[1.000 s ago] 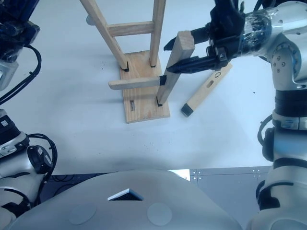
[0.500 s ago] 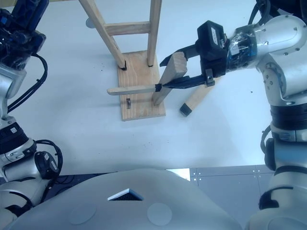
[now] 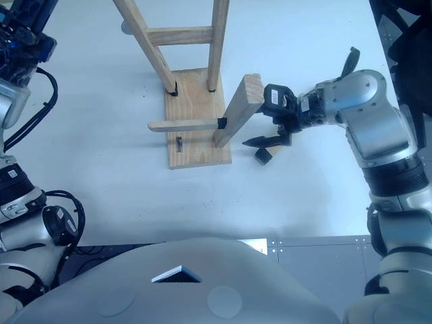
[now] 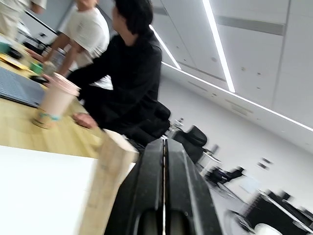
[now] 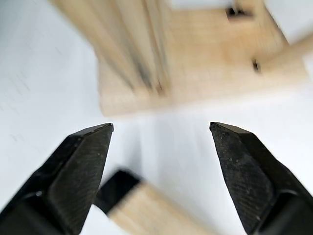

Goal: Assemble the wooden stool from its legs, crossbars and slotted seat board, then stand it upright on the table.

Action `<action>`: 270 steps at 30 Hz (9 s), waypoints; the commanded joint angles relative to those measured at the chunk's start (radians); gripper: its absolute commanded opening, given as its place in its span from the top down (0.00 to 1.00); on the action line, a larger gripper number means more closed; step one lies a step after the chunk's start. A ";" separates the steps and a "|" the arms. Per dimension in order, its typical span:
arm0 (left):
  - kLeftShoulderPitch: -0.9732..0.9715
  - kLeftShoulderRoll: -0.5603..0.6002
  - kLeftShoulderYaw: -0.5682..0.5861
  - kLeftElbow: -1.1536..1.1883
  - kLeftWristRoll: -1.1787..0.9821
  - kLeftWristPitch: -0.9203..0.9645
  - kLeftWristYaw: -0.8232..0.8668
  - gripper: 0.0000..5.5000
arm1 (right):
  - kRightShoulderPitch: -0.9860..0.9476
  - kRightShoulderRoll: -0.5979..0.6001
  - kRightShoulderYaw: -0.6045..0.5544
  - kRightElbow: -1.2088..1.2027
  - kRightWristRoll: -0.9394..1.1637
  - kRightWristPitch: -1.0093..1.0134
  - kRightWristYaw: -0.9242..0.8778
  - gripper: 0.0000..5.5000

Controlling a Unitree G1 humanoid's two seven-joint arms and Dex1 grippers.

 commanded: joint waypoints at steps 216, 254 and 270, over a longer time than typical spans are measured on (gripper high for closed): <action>0.349 0.057 -0.131 0.011 0.357 -0.171 -0.717 0.63 | -0.208 0.091 -0.186 0.043 0.489 0.319 0.276 0.56; 0.070 0.548 -0.521 -0.233 0.745 -0.209 -0.890 0.63 | -0.120 0.129 -0.128 -0.086 0.484 0.288 0.193 0.56; -0.047 0.499 -0.649 -0.262 0.809 -0.032 -0.790 0.63 | -0.299 0.292 0.001 0.169 0.148 -0.051 0.055 0.56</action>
